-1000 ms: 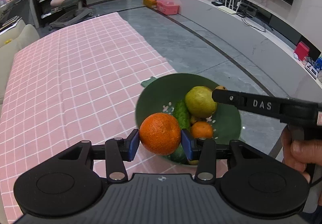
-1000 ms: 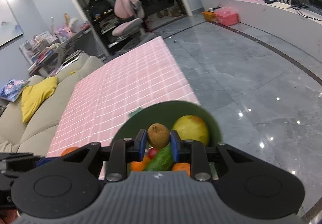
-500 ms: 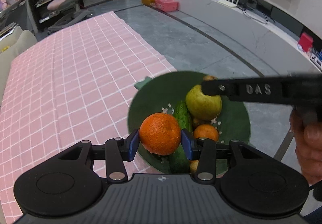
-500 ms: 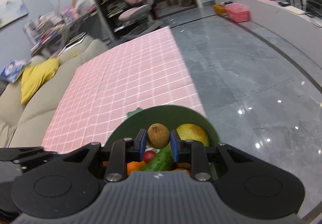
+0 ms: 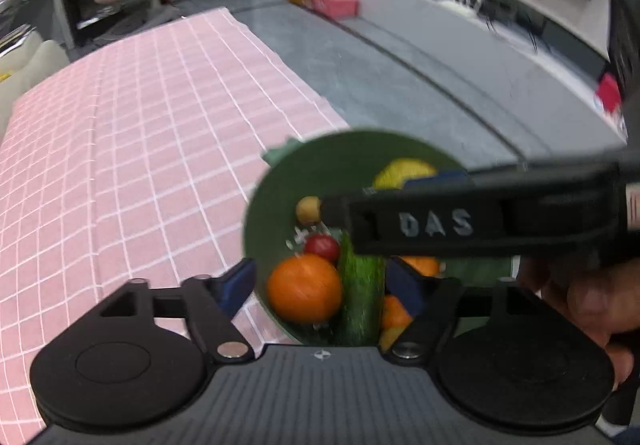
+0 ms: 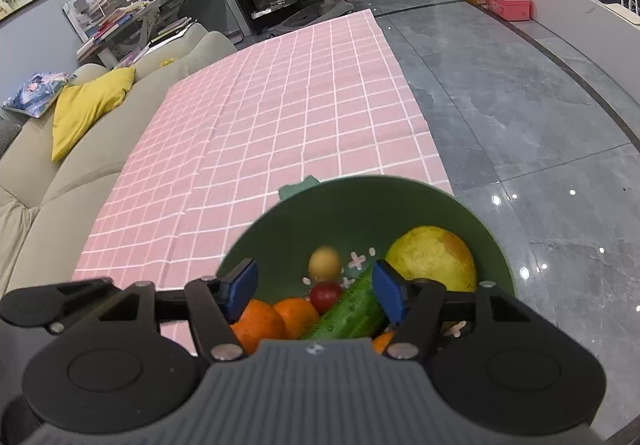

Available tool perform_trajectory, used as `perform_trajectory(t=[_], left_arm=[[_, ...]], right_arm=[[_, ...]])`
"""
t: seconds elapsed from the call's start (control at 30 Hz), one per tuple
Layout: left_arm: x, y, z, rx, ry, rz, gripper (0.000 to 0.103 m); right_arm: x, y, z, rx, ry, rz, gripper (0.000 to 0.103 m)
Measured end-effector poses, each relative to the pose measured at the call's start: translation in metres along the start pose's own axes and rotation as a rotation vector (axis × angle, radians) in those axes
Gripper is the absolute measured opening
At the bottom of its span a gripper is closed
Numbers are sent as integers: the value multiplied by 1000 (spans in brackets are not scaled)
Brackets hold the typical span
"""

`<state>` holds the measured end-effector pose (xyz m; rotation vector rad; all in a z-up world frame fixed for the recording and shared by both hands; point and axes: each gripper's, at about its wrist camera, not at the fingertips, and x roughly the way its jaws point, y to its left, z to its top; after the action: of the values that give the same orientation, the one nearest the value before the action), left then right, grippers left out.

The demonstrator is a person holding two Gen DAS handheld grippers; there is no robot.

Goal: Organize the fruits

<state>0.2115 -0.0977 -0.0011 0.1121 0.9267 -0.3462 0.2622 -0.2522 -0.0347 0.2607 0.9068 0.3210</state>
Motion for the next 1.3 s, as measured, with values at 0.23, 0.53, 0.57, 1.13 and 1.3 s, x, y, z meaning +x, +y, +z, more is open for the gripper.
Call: perform_trajectory(t=[0.23, 0.53, 0.57, 1.13, 1.3], left_arm=[[-22, 11, -2, -128, -8, 23, 90], [-37, 3, -3, -177, 71, 160, 91], [-39, 0, -3, -169, 70, 176, 91], [-44, -9, 0, -182, 96, 208, 91], [-44, -12, 1, -172, 97, 206, 91]], right_arm=[[-17, 5, 3, -11, 16, -74, 94], [-45, 8, -4, -39, 62, -216, 98], [-48, 7, -4, -38, 61, -224, 98], [-67, -12, -7, -8, 74, -268, 98], [-67, -12, -7, -6, 74, -266, 98]])
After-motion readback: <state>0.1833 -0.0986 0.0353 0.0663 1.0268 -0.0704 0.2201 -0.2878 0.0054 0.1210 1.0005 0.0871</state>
